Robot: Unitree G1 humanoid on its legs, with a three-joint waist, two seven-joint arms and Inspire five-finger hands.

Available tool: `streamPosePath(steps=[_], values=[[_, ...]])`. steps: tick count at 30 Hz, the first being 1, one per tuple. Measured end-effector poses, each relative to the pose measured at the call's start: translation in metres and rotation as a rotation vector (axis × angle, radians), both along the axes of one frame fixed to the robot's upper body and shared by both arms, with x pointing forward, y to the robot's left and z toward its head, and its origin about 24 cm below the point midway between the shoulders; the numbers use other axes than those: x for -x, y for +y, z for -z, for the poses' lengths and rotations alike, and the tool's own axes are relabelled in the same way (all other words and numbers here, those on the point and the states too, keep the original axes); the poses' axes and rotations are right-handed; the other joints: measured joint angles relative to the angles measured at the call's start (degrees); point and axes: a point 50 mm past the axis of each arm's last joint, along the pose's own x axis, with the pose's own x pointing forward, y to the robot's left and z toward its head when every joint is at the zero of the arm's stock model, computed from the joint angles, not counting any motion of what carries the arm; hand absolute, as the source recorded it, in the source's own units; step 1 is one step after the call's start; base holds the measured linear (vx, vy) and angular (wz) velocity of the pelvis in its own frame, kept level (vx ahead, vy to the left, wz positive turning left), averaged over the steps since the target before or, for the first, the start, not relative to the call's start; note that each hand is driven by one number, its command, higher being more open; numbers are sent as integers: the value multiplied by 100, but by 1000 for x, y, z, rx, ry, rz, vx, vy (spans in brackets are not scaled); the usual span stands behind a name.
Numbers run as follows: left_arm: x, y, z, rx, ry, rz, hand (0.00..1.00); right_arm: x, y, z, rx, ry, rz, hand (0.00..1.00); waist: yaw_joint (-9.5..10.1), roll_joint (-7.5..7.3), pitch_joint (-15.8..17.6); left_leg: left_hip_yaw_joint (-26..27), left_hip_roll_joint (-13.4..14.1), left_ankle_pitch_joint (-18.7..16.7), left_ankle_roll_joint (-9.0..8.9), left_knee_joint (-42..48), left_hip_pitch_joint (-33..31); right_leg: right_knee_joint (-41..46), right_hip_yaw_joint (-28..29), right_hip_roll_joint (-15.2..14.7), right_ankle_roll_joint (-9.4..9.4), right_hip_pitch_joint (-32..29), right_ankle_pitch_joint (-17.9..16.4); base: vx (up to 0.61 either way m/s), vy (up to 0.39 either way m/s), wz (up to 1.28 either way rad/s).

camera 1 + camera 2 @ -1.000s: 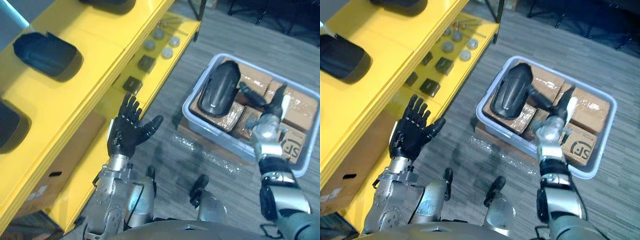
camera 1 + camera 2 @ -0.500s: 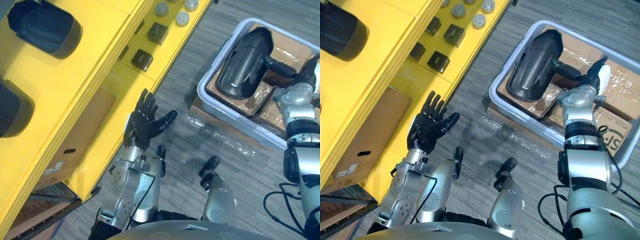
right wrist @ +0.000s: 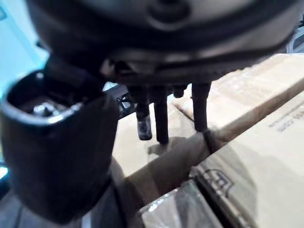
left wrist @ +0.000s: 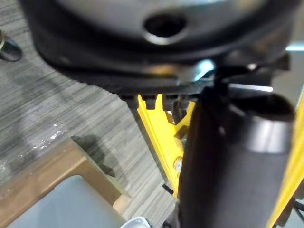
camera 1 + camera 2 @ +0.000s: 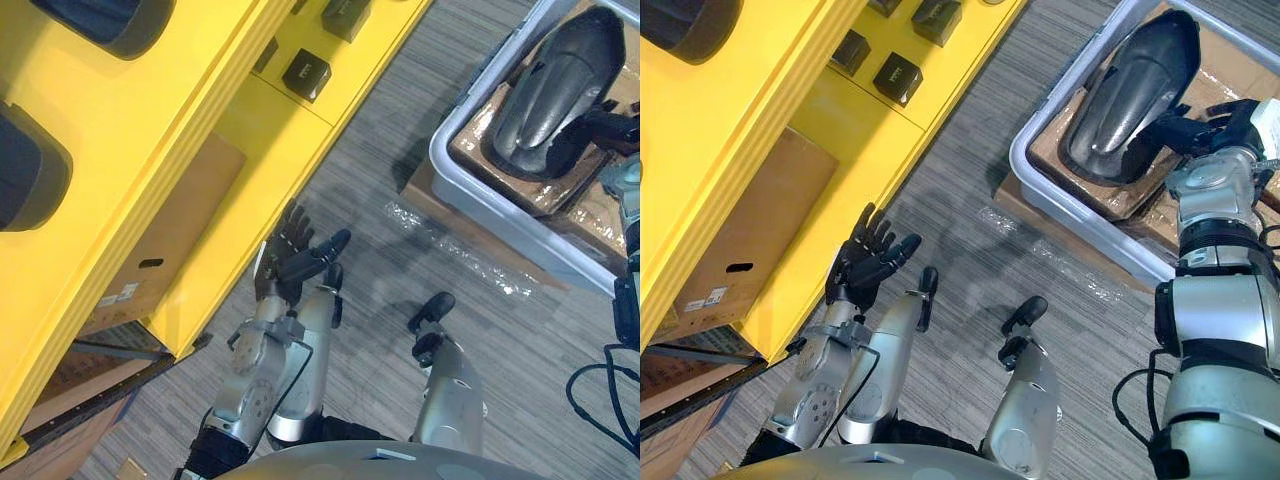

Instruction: Walk over and take three plastic housings, then place them on the shelf

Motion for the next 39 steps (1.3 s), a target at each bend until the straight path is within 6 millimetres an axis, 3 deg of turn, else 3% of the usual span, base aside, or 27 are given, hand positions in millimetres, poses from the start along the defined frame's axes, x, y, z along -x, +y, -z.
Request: streamPosePath(steps=[2,6,9,14,20,24,26,28,31,33,35,39], values=[[-1,3,-2,15,-13,-12,100,-3,3,6,3,49,-20,0,-3,0,0,-44,43,-7,-15,-13,33,-69,-49,68,-6,76,4,0,0,0],[-1,12,-3,12,-19,-37,100,-9,17,38,-35,140,-46,0,27,-5,3,-112,131,4,-73,-133,298,-267,-139,227,-32,402,5,24,-25,6],[2,20,-10,17,-50,-54,100,-10,21,42,-35,135,-69,0,36,-41,23,-95,180,-2,-101,-217,460,-337,-138,289,-33,548,6,22,-2,-1],[11,36,-24,15,-125,-68,100,-9,38,76,-70,161,-142,0,-82,-327,95,-6,241,48,-187,-536,963,-533,-127,381,-50,943,-2,39,-4,-2],[15,36,-31,13,-130,2,100,-8,73,109,-66,154,-254,0,-243,-719,96,212,329,126,-296,-995,1665,-748,8,464,-61,1396,-9,51,-16,-13],[13,27,-29,0,-101,94,100,-8,87,101,6,79,-285,0,-435,-824,-15,426,327,183,-320,-1367,2190,-928,136,488,-52,1722,-4,41,-13,-19],[7,16,-22,-16,-47,205,100,-7,93,99,74,70,-300,0,-538,-905,-248,546,330,224,-332,-1578,2378,-1097,217,531,-30,1826,49,46,-9,-24],[0,4,-9,-28,38,322,100,-6,99,105,118,92,-321,0,-571,-988,-544,712,348,246,-350,-1746,2602,-1258,347,577,-31,1925,112,98,0,-32],[-14,-11,20,21,231,430,100,-8,112,105,176,83,-382,0,-780,-1063,-901,963,354,244,-357,-1939,2932,-1454,527,619,-3,2117,166,94,14,-33],[-25,-8,36,59,338,431,100,-10,122,94,263,39,-446,0,-1005,-1111,-1111,1141,368,239,-364,-2027,3049,-1622,662,669,-2,2158,259,61,17,-34],[-37,-2,39,42,370,418,100,-10,127,85,325,8,-492,0,-1120,-1116,-1139,1262,374,239,-369,-2107,3201,-1707,766,692,-4,2234,302,17,17,-33],[-63,16,19,105,308,367,100,-10,141,77,437,-27,-589,0,-1301,-1160,-1217,1425,407,221,-403,-2177,3306,-1925,918,770,-22,2302,435,-20,16,-23]])
